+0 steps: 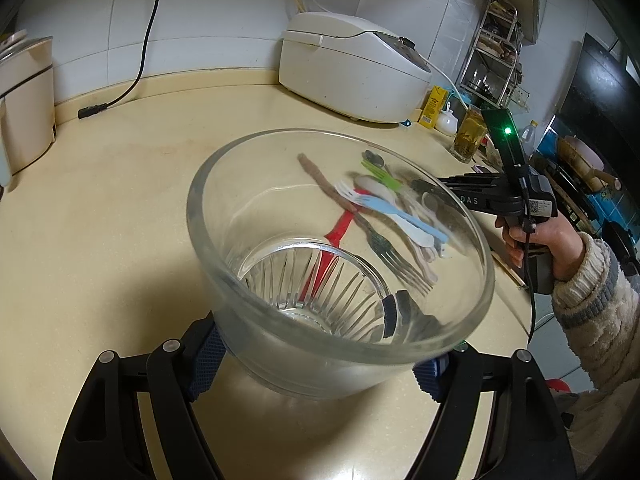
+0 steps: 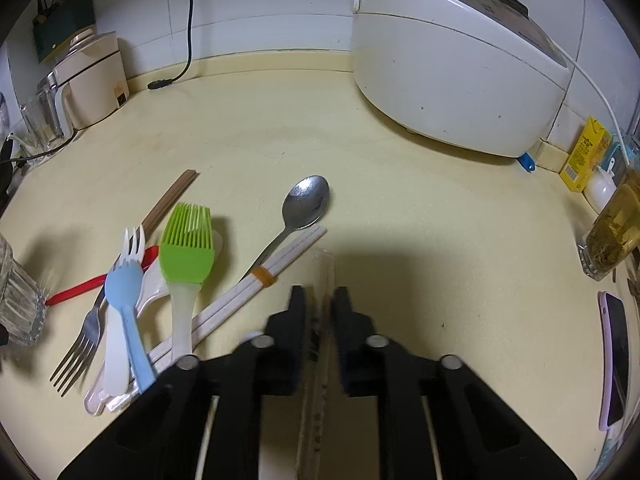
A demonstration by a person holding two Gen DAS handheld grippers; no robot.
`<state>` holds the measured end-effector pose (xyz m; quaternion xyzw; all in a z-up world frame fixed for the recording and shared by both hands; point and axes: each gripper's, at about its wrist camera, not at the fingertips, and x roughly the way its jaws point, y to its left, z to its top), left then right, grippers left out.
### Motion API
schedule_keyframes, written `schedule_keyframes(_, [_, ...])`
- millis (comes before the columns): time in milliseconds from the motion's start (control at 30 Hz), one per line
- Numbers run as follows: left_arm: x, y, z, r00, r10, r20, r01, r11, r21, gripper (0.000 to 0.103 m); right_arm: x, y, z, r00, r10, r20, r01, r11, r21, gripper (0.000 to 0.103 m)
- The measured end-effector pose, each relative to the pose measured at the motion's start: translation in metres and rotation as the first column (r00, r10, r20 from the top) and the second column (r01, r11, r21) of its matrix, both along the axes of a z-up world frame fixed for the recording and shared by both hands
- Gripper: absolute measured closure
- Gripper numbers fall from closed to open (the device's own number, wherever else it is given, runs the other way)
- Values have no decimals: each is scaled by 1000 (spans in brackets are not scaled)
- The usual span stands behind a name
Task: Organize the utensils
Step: 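Close the right tool on a wooden chopstick with green print, then lift the chopstick with the right tool and carry it over the glass cup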
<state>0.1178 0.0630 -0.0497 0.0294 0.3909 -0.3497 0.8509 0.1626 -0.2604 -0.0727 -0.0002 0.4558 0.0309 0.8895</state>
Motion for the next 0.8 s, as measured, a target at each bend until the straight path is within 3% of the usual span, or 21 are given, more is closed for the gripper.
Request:
schedule_keyframes(167, [0,0,0,1000,0,0,0,1000,-1,22,-10,-6,2,1000,-20,7,19,996,90,95])
schedule_keyframes(633, [0,0,0,1000,0,0,0,1000,0,22,-40,-13,35,992,-44,120,23,985,170,96])
schedule_keyframes(800, [0,0,0,1000,0,0,0,1000,0,22,-51,-25,66,980,-40,193,-27,944,328,96])
